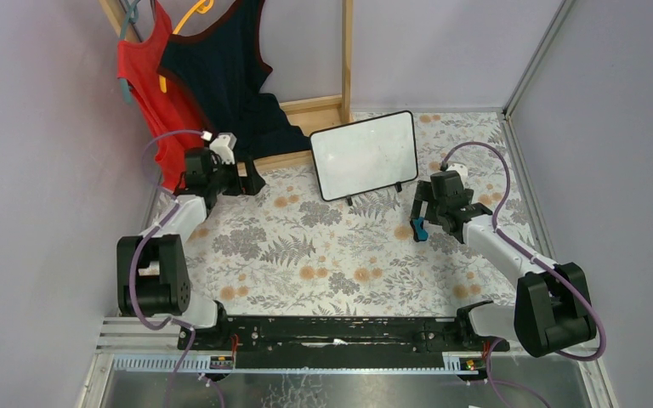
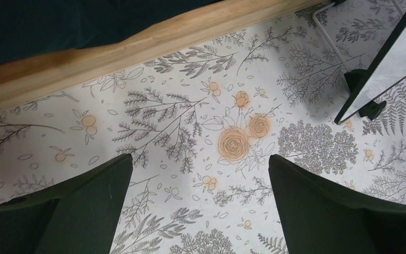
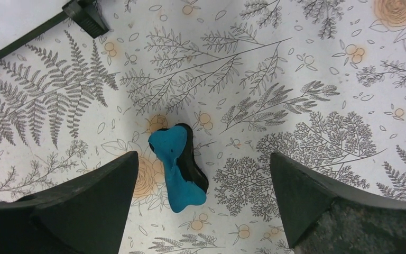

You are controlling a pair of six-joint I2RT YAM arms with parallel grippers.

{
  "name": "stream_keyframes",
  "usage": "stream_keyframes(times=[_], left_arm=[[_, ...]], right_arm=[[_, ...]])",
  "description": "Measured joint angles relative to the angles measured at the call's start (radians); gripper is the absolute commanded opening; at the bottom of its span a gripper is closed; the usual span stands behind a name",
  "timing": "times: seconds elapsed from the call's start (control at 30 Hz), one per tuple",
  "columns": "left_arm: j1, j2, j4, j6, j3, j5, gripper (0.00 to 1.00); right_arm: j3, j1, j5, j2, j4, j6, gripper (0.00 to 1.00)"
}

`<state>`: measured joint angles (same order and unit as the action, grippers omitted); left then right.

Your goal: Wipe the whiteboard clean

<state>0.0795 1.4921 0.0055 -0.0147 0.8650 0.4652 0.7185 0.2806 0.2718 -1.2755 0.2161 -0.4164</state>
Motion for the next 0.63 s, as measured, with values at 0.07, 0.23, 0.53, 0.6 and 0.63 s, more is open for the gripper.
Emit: stream_keyframes(times=[0.07,0.23,0.53,0.6,0.63], left_arm=[[0.0,-0.037,0.02,0.006,-0.034,-0.012,1.0],[0.0,-0.098,0.074,0.017,-0.111,-0.021,1.0],[0.0,-0.11,0.151,0.03,-0.247,-0.016,1.0],[0.0,-0.11,0.165,0.034,-0.269,-0.016,1.0],[0.0,-0.11,0.169,0.035,-0.277,-0.016,1.0]], right_arm=[[0.0,0.0,0.02,0.001,-0.008,-0.004,0.99],[0.0,0.0,0.086,0.001,-0.008,-0.02,0.99],[0.0,0.0,0.129,-0.004,-0.013,-0.023,0.99],[0.0,0.0,0.128,-0.004,-0.021,-0.023,0.99],[0.0,0.0,0.128,-0.004,-0.024,-0.022,0.99]])
